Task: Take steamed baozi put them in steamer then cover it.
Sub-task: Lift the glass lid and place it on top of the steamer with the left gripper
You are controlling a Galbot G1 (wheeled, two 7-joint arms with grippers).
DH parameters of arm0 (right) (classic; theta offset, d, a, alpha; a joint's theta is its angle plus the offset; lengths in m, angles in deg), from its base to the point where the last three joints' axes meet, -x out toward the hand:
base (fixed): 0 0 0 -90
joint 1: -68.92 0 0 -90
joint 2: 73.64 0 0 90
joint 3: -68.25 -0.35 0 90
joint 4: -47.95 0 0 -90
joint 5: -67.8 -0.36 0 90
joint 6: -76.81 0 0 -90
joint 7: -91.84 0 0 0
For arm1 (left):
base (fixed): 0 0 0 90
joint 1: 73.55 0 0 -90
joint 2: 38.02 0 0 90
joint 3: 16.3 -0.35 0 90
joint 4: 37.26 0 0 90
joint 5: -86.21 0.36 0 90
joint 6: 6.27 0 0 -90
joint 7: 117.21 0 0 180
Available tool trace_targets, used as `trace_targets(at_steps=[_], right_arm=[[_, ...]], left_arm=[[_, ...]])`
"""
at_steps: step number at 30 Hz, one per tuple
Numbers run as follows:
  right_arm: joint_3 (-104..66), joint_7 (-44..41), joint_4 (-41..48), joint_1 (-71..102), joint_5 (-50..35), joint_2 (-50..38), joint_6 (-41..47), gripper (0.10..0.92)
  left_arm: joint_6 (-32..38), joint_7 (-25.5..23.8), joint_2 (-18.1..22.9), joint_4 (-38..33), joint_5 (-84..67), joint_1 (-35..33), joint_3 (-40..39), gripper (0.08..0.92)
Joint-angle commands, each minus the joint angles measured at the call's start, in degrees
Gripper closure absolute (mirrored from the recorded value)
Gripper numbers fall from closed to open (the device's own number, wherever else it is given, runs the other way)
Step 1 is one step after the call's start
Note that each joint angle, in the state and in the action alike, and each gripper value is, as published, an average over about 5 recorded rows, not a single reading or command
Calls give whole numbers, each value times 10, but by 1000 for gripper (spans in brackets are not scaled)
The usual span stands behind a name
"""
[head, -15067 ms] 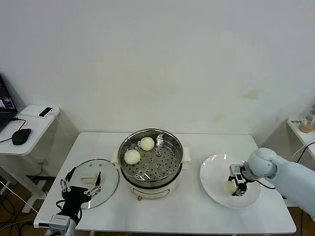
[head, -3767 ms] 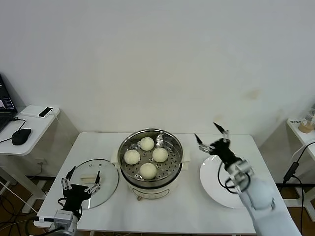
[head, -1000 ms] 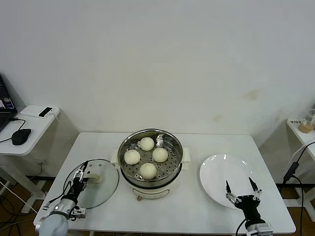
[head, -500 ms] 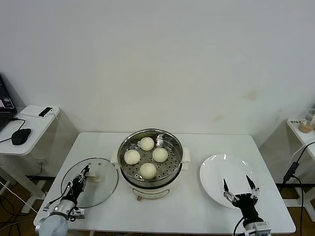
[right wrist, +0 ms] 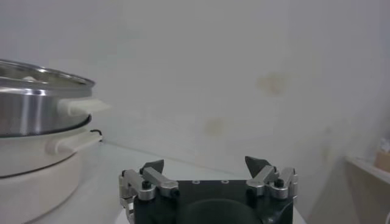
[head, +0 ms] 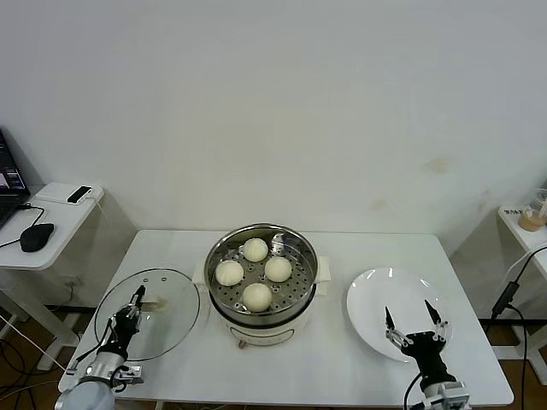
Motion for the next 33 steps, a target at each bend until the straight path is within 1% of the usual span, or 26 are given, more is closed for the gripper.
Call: trace_targets(at_steps=[1,5,10,12,15,20,23,27,30,33], right_arm=[[1,-1,-1,1,-1,-6,-1,203],[3,-2,1,5,-1,-7,-3,203],[5,-3,5,8,3,-8,-5,203],[6,-3,4,9,4,-7,-5,203],[7,-2,0,11,10,-5,-5,203],[8,-3,-8,17,29,3,-7,203],[9,-3,-11,20,41,7,-9,203],[13,-3,-11,20,53,11,-9,203],[19,-3,-8,18,62,16,-9,203],[26,-2,-6,17,74,20,-9,203]], left_arm=[[-36,-15,-14,-128,-52,-82,65,861],[-55,-56,-41,-170,-92,-99,96,861],[-85,-119,-76,-224,-133,-116,131,861],[-102,-143,-88,-250,-154,-119,133,861],[-131,-165,-102,-290,-173,-119,118,861],[-184,-185,-118,-348,-179,-92,64,861],[-218,-192,-133,-362,-182,-48,15,861],[-254,-196,-146,-352,-180,29,-72,861],[-272,-200,-136,-336,-168,84,-141,861],[-296,-212,-113,-324,-156,142,-202,861]])
